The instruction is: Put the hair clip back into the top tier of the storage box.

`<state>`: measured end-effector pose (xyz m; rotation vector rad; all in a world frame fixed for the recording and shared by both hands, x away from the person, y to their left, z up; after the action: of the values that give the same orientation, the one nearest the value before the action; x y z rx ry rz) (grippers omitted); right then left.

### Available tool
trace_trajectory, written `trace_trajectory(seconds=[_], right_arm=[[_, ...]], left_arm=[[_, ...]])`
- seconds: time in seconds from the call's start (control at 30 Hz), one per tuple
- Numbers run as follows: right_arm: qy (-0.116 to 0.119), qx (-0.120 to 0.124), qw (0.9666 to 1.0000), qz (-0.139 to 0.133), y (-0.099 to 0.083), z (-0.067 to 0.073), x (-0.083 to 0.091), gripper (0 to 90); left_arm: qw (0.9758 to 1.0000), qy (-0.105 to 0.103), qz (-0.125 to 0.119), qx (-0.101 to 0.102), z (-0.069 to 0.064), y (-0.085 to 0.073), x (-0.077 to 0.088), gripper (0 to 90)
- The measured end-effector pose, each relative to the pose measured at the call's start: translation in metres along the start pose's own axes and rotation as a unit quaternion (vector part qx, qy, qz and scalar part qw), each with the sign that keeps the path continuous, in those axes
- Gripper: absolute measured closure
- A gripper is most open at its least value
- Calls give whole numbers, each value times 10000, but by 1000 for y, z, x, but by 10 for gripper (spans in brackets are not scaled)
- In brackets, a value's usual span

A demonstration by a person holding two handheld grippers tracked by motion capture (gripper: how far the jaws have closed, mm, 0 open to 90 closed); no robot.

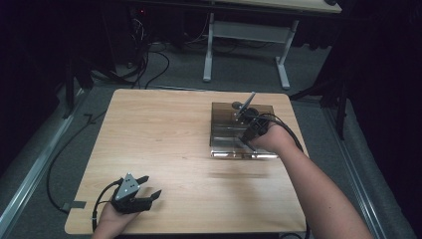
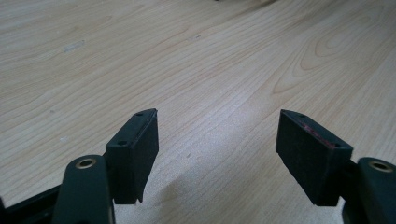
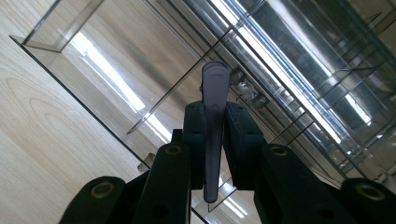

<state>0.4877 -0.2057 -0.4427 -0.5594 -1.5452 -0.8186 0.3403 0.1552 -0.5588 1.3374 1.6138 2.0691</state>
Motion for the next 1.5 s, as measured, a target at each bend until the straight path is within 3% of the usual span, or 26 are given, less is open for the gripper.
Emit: trace_trajectory(seconds=[0.27,0.3,0.37,0.5,0.63,0.67,0.7,0.93,1.13,1.5], right_arm=[[10,131,9999,36,-3,-2,-7,796],[14,31,10000,61,-4,0,-8,796],[4,153,9999,41,-5,-1,-10,796],[-5,49,10000,58,-6,2,-13,796],[10,184,9998,90,-7,2,-20,795],[16,90,9999,137,-7,4,-20,795],[17,174,9998,105,-7,3,-22,795],[-22,143,9998,103,-6,4,-27,793],[16,116,9999,86,-6,5,-25,750],[-9,-42,10000,29,-11,10,5,752]], left_arm=[[10000,5,-3,1,0,0,0,305],[10000,4,0,4,0,0,0,306],[10000,6,-2,8,0,0,0,305],[10000,4,15,-8,0,0,0,305],[10000,8,5,1,0,0,0,305],[10000,7,5,2,0,0,0,305],[10000,7,5,2,0,0,0,305],[10000,2,15,-13,0,0,0,305],[10000,5,11,-7,0,0,0,306],[10000,20,-1,5,-1,0,-1,305]])
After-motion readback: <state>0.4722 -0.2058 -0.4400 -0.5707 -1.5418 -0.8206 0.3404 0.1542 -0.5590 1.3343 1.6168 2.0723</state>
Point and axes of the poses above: each handheld gripper's, and its own axes: x roughly backward along the jaws, y roughly out of its top, z roughly to its left, the point moved 5 cm from there along -x, roughly forward along the jaws
